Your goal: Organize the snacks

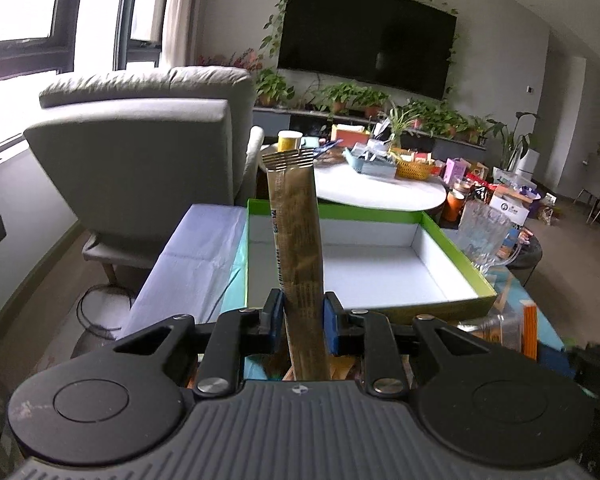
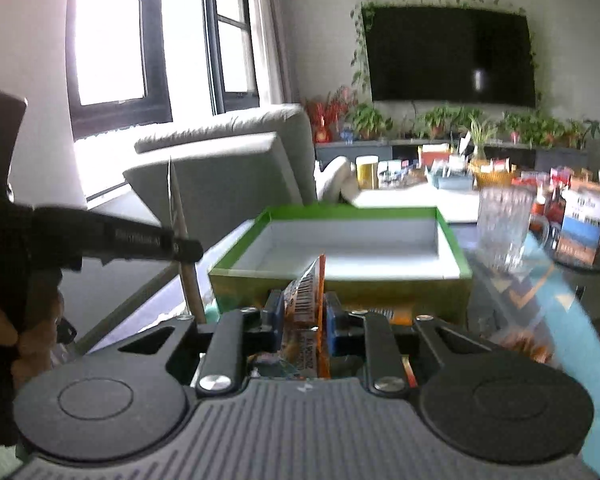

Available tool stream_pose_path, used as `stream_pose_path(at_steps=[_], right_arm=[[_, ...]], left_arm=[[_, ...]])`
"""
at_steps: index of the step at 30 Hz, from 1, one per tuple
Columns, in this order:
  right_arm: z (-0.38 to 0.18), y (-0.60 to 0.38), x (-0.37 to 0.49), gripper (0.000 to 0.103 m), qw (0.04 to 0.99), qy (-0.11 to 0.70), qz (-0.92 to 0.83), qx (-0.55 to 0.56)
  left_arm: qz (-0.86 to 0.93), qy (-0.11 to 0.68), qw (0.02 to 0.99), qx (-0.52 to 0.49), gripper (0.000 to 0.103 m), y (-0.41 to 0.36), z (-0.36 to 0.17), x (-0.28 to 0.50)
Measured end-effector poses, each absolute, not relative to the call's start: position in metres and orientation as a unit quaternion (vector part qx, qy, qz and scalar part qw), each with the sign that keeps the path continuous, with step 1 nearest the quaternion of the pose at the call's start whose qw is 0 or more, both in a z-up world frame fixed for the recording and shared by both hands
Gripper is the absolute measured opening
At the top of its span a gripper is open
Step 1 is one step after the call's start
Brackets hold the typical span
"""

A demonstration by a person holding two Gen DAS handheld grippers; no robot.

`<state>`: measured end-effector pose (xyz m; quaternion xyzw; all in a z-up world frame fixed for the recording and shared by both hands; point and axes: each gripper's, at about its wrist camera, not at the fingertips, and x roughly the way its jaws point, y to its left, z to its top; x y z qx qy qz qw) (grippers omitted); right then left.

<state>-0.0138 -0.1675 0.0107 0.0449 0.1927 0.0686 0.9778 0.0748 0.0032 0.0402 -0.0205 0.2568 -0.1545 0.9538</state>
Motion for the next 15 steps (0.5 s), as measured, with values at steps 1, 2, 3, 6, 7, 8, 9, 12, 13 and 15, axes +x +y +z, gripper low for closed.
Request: stream_pose_path(at_steps=[1,2,3,6,7,8,9,12,13,15], right_arm=[[0.014,-0.168,-0.012,0.025,0.979,0.187,0.068,0.043],[0.017,-0.170,-0.009,0.025,0.981,0.179,0.068,0.040],[0.019,-0.171,-0.007,0.023,0.982,0.174,0.068,0.039],[0.030,-0.176,0.000,0.018,0.987,0.142,0.061,0.034],[0.034,-0.177,0.004,0.018,0.989,0.133,0.059,0.033],[0.037,-0.180,0.007,0.017,0.990,0.126,0.059,0.034],[0.039,-0.182,0.011,0.016,0.990,0.120,0.059,0.036],[0.040,-0.189,0.019,0.015,0.990,0.118,0.058,0.042],[0.039,-0.191,0.020,0.015,0.990,0.123,0.061,0.043],[0.031,-0.196,0.023,0.018,0.982,0.164,0.079,0.048]], left_arm=[[-0.156,0.252,0.955,-0.020,0.020,0.002,0.043,0.076],[-0.158,0.248,0.956,-0.018,0.020,0.001,0.046,0.076],[-0.160,0.243,0.957,-0.016,0.020,-0.001,0.049,0.077],[-0.161,0.229,0.960,-0.012,0.020,-0.007,0.058,0.083],[-0.162,0.225,0.961,-0.011,0.020,-0.008,0.061,0.085],[-0.161,0.221,0.962,-0.010,0.020,-0.010,0.063,0.089],[-0.160,0.218,0.963,-0.009,0.020,-0.012,0.065,0.092],[-0.159,0.212,0.964,-0.009,0.020,-0.015,0.069,0.098],[-0.158,0.211,0.965,-0.010,0.020,-0.016,0.070,0.100],[-0.158,0.212,0.964,-0.010,0.020,-0.017,0.069,0.103]])
